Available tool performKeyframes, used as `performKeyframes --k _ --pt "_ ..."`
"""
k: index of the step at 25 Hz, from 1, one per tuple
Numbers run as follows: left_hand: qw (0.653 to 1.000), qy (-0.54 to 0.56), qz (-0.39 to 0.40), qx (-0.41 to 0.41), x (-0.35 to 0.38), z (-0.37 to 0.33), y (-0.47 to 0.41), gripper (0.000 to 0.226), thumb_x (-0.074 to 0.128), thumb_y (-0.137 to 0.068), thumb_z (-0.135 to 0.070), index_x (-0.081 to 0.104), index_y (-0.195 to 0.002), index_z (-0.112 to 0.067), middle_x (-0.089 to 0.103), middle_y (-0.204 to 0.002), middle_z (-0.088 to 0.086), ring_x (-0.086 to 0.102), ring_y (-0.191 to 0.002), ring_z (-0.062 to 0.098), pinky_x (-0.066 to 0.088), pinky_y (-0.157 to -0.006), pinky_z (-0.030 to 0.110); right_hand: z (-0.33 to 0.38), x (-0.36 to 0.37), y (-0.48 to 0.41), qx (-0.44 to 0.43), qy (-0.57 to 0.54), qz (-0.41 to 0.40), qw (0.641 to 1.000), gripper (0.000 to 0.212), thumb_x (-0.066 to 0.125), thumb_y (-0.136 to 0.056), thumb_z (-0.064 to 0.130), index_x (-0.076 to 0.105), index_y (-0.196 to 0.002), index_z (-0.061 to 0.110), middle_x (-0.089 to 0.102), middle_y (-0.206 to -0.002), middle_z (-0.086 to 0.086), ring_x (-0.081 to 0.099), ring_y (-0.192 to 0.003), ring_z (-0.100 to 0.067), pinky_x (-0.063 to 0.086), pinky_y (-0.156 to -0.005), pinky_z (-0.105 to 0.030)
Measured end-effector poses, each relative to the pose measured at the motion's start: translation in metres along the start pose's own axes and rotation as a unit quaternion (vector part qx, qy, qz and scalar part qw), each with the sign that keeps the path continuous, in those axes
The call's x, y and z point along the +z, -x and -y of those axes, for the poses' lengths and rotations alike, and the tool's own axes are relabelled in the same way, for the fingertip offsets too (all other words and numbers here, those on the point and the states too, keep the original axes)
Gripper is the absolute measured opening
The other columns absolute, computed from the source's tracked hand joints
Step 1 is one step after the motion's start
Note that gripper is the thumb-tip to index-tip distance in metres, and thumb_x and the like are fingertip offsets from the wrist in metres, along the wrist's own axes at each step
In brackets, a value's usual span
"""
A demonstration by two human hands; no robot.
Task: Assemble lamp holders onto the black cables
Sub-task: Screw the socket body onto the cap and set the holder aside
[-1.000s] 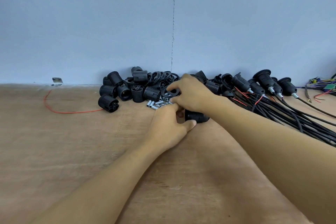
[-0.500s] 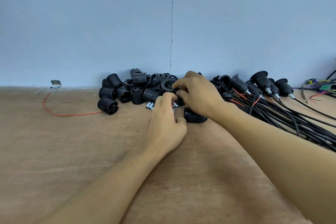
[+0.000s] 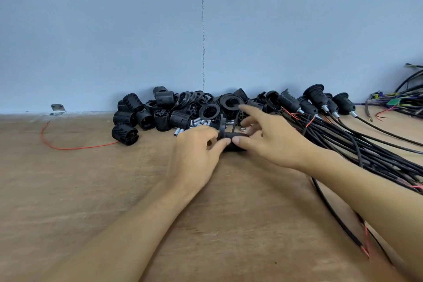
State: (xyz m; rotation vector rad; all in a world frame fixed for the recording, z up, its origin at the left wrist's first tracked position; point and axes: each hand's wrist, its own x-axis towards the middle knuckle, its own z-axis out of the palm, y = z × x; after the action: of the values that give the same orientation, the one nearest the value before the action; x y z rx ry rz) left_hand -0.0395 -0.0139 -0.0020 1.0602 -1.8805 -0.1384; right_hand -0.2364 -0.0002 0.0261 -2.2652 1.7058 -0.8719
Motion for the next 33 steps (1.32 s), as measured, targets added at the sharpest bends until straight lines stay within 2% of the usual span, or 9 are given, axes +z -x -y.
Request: performKeyframes --k 4,10,13,17,23,25,28,30,33 --pt "0.999 0.016 0.018 -0.026 0.002 -0.002 0.002 0.049 0.083 -0.083 -0.028 0.042 -0.057 -0.027 0.047 -0.059 -0.012 0.044 -0.057 0.000 0.034 -0.062 0.010 -0.019 0.004 0.018 -0.031 0.077 0.006 0.997 0.039 0.070 -0.090 0.036 0.061 -0.127 0.031 0.065 -0.111 0.013 0.058 -0.102 -0.008 0.047 -0.088 -0.027" --pt "0.991 0.070 0.075 -0.091 0.004 0.002 0.003 0.030 0.087 -0.078 -0.031 0.061 -0.064 -0.030 0.067 -0.064 -0.008 0.063 -0.065 0.008 0.049 -0.063 0.023 -0.024 0.002 0.026 -0.027 0.007 -0.037 0.999 0.040 0.074 -0.088 0.032 0.063 -0.126 0.035 0.067 -0.103 0.019 0.052 -0.092 0.021 0.036 -0.078 0.000" --pt "0.986 0.107 0.091 -0.086 0.002 0.000 0.004 0.023 0.077 -0.086 -0.042 0.065 -0.069 -0.033 0.070 -0.069 -0.013 0.066 -0.065 0.006 0.051 -0.064 0.021 -0.025 0.001 0.028 -0.015 -0.020 -0.042 0.999 0.042 0.076 -0.086 0.031 0.064 -0.126 0.034 0.066 -0.100 0.021 0.057 -0.088 0.014 0.038 -0.077 0.000" --pt "0.988 0.106 0.087 -0.069 0.002 0.001 0.003 0.047 0.049 -0.104 -0.042 0.068 -0.071 -0.014 0.069 -0.067 -0.001 0.066 -0.067 0.015 0.047 -0.070 0.032 -0.023 0.001 0.029 -0.001 -0.047 -0.034 0.998 0.040 0.077 -0.085 0.033 0.064 -0.123 0.036 0.069 -0.103 0.013 0.063 -0.089 -0.003 0.041 -0.077 -0.004" --pt "0.988 0.126 0.077 -0.052 -0.001 -0.003 0.005 0.012 0.065 -0.098 -0.023 0.070 -0.088 -0.028 0.069 -0.070 -0.015 0.066 -0.070 0.003 0.045 -0.062 0.011 -0.021 0.001 0.030 -0.021 -0.032 -0.041 0.998 0.038 0.075 -0.086 0.033 0.065 -0.122 0.033 0.070 -0.101 0.012 0.064 -0.090 -0.002 0.043 -0.076 -0.005" --pt "0.986 0.143 0.076 -0.047 -0.001 -0.003 0.006 0.011 0.069 -0.095 -0.017 0.071 -0.093 -0.028 0.071 -0.078 -0.020 0.066 -0.078 -0.008 0.045 -0.069 0.004 -0.021 0.002 0.030 -0.020 -0.034 -0.041 0.998 0.039 0.074 -0.086 0.035 0.066 -0.124 0.032 0.070 -0.101 0.012 0.064 -0.093 -0.002 0.047 -0.082 -0.012" --pt "0.987 0.140 0.070 -0.031 0.002 -0.001 0.006 0.014 0.072 -0.092 -0.015 0.073 -0.095 -0.029 0.076 -0.096 -0.016 0.069 -0.095 -0.001 0.053 -0.088 0.018 -0.022 0.003 0.029 -0.011 -0.052 -0.036 0.998 0.038 0.073 -0.088 0.035 0.065 -0.125 0.030 0.070 -0.102 0.011 0.064 -0.095 -0.005 0.052 -0.088 -0.029" --pt "0.985 0.151 0.070 -0.039 0.002 -0.001 0.007 0.016 0.073 -0.091 -0.013 0.075 -0.098 -0.026 0.076 -0.102 -0.016 0.070 -0.100 0.003 0.053 -0.095 0.027 -0.023 0.003 0.030 -0.011 -0.062 -0.036 0.997 0.034 0.069 -0.090 0.034 0.066 -0.123 0.031 0.069 -0.099 0.012 0.063 -0.093 -0.006 0.052 -0.084 -0.030" --pt "0.984 0.164 0.056 -0.049 0.000 -0.003 0.006 0.025 0.075 -0.089 -0.010 0.075 -0.093 -0.035 0.075 -0.103 -0.023 0.067 -0.105 -0.002 0.050 -0.100 0.023 -0.022 0.004 0.031 -0.010 -0.076 -0.045 0.996 0.028 0.066 -0.093 0.033 0.066 -0.121 0.031 0.068 -0.093 0.015 0.062 -0.091 -0.005 0.050 -0.079 -0.024"
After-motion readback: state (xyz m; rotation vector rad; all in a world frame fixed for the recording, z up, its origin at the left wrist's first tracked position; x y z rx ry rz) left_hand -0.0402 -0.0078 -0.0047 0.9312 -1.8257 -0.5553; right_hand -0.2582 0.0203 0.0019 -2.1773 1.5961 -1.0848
